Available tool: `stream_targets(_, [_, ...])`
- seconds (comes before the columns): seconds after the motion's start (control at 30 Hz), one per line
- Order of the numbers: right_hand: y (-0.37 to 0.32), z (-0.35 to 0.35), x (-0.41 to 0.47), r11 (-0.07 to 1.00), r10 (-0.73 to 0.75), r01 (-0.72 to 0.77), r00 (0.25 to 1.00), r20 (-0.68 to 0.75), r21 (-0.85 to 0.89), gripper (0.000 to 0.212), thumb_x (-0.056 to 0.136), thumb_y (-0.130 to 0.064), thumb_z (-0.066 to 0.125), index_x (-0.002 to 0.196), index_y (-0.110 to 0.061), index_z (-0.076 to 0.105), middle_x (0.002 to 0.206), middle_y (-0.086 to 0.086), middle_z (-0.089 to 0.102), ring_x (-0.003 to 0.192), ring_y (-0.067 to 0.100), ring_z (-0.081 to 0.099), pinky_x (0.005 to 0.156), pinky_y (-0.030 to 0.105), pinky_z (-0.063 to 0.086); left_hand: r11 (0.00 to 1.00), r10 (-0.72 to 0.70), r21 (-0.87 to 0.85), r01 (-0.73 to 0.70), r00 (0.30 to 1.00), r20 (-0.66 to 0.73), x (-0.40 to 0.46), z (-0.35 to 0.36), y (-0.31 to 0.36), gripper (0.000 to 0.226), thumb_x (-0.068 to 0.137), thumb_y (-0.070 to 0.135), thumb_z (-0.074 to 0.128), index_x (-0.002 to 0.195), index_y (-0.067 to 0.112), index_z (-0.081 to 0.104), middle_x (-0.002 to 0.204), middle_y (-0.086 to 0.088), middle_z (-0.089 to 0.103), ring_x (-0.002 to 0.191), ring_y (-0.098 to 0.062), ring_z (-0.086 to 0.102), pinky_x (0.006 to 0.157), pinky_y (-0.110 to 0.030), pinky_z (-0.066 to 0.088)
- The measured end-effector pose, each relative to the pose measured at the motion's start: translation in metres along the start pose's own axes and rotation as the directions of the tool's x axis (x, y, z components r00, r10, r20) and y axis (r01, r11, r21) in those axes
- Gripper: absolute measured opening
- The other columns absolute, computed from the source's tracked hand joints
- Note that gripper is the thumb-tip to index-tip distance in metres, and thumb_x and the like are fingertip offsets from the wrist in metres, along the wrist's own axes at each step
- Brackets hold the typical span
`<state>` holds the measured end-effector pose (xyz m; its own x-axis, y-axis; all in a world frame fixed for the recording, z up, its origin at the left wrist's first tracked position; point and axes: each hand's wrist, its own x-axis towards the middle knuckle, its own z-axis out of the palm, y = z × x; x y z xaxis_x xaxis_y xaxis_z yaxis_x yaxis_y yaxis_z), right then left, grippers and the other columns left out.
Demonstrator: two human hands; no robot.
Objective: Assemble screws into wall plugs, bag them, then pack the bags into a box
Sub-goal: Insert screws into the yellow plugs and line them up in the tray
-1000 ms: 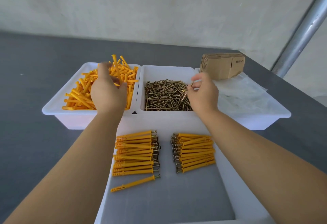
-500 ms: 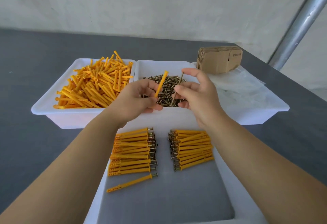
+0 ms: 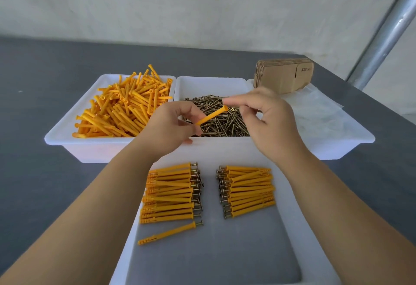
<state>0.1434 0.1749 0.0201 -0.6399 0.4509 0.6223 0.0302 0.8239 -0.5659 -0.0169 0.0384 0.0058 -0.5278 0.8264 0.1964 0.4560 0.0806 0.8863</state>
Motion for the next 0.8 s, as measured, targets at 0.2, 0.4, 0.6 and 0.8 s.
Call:
stream_targets(0.2, [-0.0018,-0.0018,-0.0015,0.995,-0.035,0.031,0.999,-0.037,-0.090,0.030,0.092,0.000,0.058,0.103,-0.021,0.077,0.094,0.003,0.062,0.080,0.021,0.058,0.072,0.044,0.051,0.999,-0.020,0.047,0.022,0.999,-0.040,0.0009,-0.0002,-0.0017,0.030,0.085,-0.007,0.068,0.086,0.023,0.072,0.099,-0.008,0.068,0.083,-0.022,0.071,0.065,-0.031,0.062])
stream_targets(0.4, [-0.0021,-0.0027,-0.0016,0.985,-0.076,0.069,0.996,-0.037,-0.155,0.030,0.089,0.002,0.059,0.101,-0.017,0.078,0.092,0.004,0.061,0.082,0.022,0.057,0.071,0.043,0.050,0.996,-0.027,0.081,0.031,0.999,-0.044,0.0006,0.0001,-0.0014,0.029,0.085,-0.007,0.068,0.087,0.021,0.072,0.098,-0.003,0.068,0.079,-0.016,0.071,0.066,-0.030,0.062])
stream_targets(0.6, [-0.0012,-0.0036,-0.0014,0.978,-0.064,0.054,0.997,-0.048,-0.200,0.028,0.089,0.000,0.059,0.100,-0.018,0.078,0.092,0.003,0.062,0.083,0.019,0.057,0.069,0.036,0.050,0.997,-0.024,0.072,0.028,0.999,-0.047,0.0002,0.0004,-0.0014,0.032,0.085,-0.006,0.069,0.084,0.025,0.071,0.096,-0.003,0.068,0.082,-0.021,0.071,0.066,-0.030,0.062])
stream_targets(0.8, [-0.0050,-0.0025,-0.0014,0.971,-0.079,0.070,0.997,-0.027,-0.230,0.027,0.088,0.000,0.060,0.098,-0.017,0.079,0.092,0.004,0.062,0.085,0.021,0.056,0.066,0.032,0.046,0.996,-0.028,0.086,0.033,0.998,-0.053,0.0006,0.0007,-0.0029,0.033,0.084,-0.006,0.070,0.084,0.027,0.071,0.094,0.000,0.068,0.081,-0.020,0.071,0.065,-0.029,0.062])
